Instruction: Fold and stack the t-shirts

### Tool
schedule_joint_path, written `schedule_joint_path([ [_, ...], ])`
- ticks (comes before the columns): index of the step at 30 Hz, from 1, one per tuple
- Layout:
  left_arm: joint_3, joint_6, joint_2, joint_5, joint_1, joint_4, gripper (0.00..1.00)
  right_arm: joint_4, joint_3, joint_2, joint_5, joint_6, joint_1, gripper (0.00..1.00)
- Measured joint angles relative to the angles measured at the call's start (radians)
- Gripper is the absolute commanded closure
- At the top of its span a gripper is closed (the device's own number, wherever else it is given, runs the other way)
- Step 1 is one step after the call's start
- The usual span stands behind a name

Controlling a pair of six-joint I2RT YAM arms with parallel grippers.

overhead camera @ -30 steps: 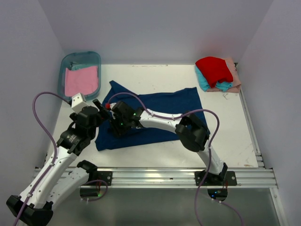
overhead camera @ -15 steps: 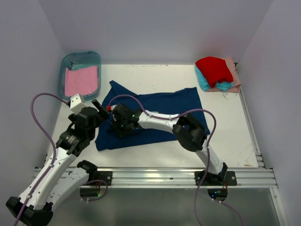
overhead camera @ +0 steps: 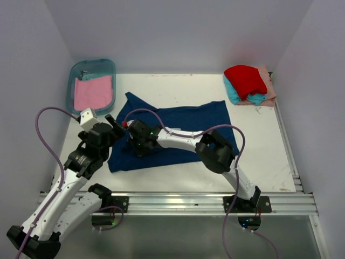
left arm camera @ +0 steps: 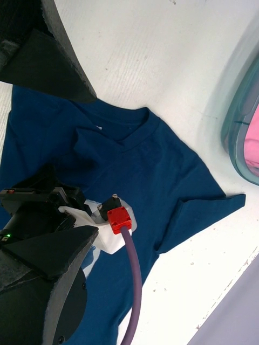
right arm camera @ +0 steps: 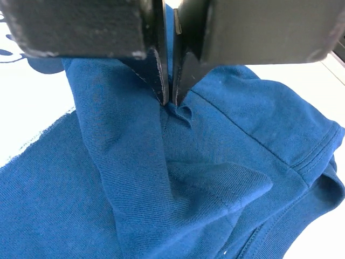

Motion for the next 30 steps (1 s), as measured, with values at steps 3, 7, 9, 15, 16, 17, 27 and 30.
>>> schedule_joint_path([
  [3,0.000,0.000,0.000,0.000,0.000,0.000,0.00,0.000,0.000,0.000,0.004,0.000,0.000,1.00],
  [7,-0.003,0.000,0.003,0.005,0.000,0.000,0.00,0.000,-0.002,-0.004,0.010,0.000,0.001,1.00],
  [9,-0.006,0.000,0.006,0.006,0.000,0.001,0.00,-0.001,-0.006,-0.010,0.015,-0.001,0.001,1.00],
  [15,-0.018,0.000,0.021,0.021,0.000,0.001,0.00,-0.024,-0.010,-0.052,0.045,-0.013,0.001,1.00],
  [16,-0.019,0.000,0.022,0.023,0.000,0.001,0.00,-0.027,-0.009,-0.061,0.051,-0.015,-0.002,1.00],
  [17,-0.021,0.000,0.024,0.026,0.000,0.001,0.00,-0.032,-0.007,-0.071,0.062,-0.017,-0.003,1.00],
  [27,-0.042,0.005,0.037,0.052,0.000,0.010,0.00,-0.043,0.000,-0.095,0.172,-0.019,-0.068,1.00],
  [30,-0.055,0.017,0.058,0.070,0.000,0.018,0.00,-0.043,0.000,-0.095,0.216,-0.012,-0.104,1.00],
])
